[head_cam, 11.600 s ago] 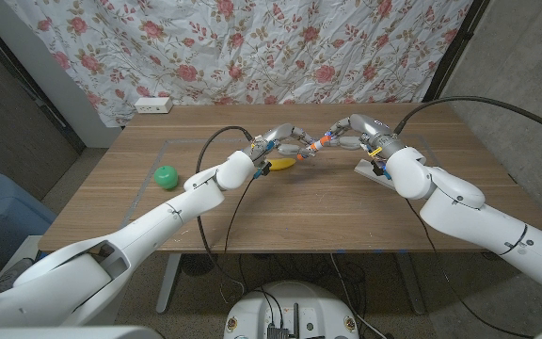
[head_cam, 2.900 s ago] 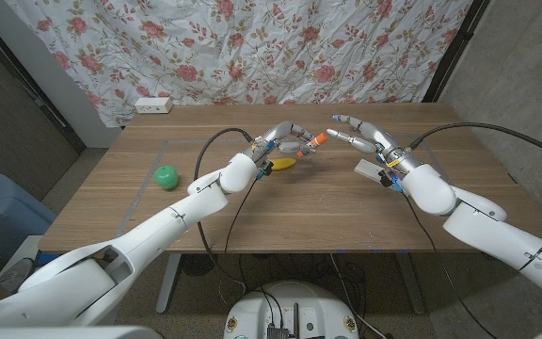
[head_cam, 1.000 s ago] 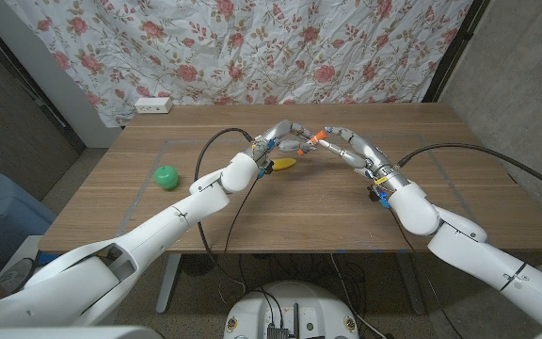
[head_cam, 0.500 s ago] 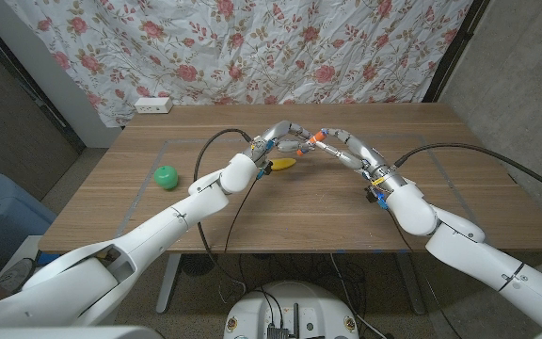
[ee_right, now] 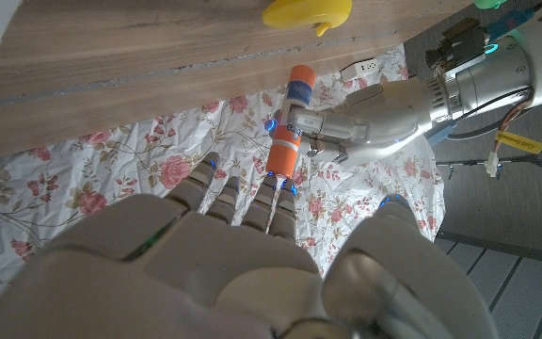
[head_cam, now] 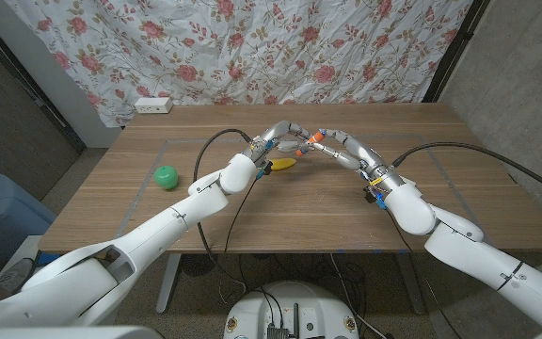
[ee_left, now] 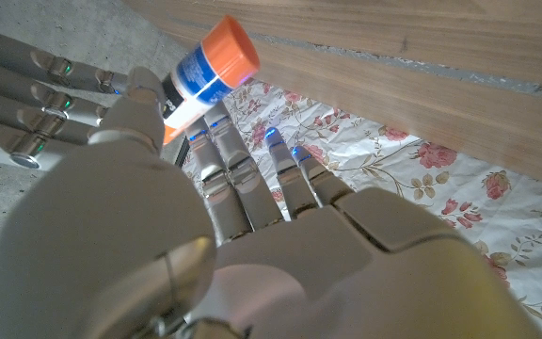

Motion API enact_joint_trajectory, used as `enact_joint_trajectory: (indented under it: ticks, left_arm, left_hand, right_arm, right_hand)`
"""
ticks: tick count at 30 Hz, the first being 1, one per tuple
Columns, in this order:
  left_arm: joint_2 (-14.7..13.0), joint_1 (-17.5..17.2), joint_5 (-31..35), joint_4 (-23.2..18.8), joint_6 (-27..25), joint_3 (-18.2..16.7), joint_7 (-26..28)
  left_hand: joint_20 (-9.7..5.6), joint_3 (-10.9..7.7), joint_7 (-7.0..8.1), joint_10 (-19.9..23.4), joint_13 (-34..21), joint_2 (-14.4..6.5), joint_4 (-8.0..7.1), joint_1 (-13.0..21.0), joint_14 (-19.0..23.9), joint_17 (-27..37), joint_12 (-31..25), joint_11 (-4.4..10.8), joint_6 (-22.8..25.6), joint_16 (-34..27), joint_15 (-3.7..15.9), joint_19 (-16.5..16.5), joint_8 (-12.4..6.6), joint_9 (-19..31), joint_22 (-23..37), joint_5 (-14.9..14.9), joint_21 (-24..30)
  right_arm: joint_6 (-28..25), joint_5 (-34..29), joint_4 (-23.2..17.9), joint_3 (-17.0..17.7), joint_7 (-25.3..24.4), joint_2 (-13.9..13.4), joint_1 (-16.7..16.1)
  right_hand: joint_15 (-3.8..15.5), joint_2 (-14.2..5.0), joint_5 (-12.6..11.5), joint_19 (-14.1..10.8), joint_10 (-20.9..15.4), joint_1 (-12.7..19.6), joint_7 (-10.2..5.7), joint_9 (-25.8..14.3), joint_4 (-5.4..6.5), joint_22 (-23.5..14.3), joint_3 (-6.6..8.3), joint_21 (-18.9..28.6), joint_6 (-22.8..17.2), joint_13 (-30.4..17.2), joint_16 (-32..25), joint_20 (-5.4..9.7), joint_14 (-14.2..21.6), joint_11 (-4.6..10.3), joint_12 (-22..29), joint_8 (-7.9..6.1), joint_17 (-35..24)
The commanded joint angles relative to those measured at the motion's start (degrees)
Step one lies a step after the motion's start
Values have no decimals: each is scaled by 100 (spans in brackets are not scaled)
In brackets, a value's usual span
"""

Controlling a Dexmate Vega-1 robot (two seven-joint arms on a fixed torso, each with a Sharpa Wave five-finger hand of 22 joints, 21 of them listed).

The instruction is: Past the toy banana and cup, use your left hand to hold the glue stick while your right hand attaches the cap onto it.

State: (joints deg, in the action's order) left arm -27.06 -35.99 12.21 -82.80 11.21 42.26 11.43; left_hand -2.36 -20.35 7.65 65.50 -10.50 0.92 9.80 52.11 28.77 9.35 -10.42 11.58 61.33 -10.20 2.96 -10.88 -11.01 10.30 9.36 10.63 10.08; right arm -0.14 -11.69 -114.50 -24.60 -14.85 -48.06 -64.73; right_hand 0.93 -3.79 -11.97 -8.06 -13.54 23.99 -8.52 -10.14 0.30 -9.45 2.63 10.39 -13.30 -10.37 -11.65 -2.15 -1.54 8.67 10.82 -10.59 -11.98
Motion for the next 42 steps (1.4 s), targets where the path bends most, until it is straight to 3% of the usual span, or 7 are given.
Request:
enact_joint_trajectory:
  ticks: [1, 11, 23, 42]
  left_arm:
    - [14, 28, 14, 18, 32, 10, -19]
    - [17, -17, 111, -42, -37, -4, 125]
    - [32, -108, 240, -127, -130, -27, 373]
    - [15, -113, 357, -202, -216, -6, 456]
  left_hand:
    - [-41, -29, -159, 56, -31, -353, -12, 205, 59, 16, -30, 95, 215, -18, 745, -45, -32, 63, 12, 31, 48]
    - [-48, -63, -150, 195, -34, -404, 3, 278, 108, 28, -82, 92, 327, -42, 773, -136, -81, 62, 11, 38, 75]
    - [-100, -99, -308, 710, -39, -418, 47, 520, 441, 62, -182, 88, 647, -128, 901, -365, -186, 72, 10, 29, 102]
    - [-93, -130, -353, 882, -42, -435, 50, 726, 579, 70, -179, 91, 738, -139, 949, -431, -206, 84, 13, 8, 89]
  right_arm:
    - [-53, -18, -4, -55, 59, -10, 35]
    - [-51, 47, 3, -94, 163, -31, 68]
    - [-81, 61, -12, -137, 239, -63, 90]
    - [153, 123, 124, -219, 360, -59, 189]
  right_hand:
    - [31, -2, 0, -48, -30, -35, 2, 6, -19, -25, 15, 28, -47, -10, -25, 35, 1, -2, 23, -38, 4]
    - [35, -22, 4, -101, -60, -60, 35, 6, -30, -25, 19, 49, -91, -11, -36, 50, 5, -5, 24, -48, 5]
    - [33, -52, 4, -142, -80, -81, 68, 6, -41, -24, 29, 61, -133, -12, -44, 71, 8, -24, 21, -55, 6]
    - [53, -85, 3, -214, -145, -99, 80, 6, -74, -23, 46, 76, -204, -13, -56, 89, 16, -47, 27, -63, 12]
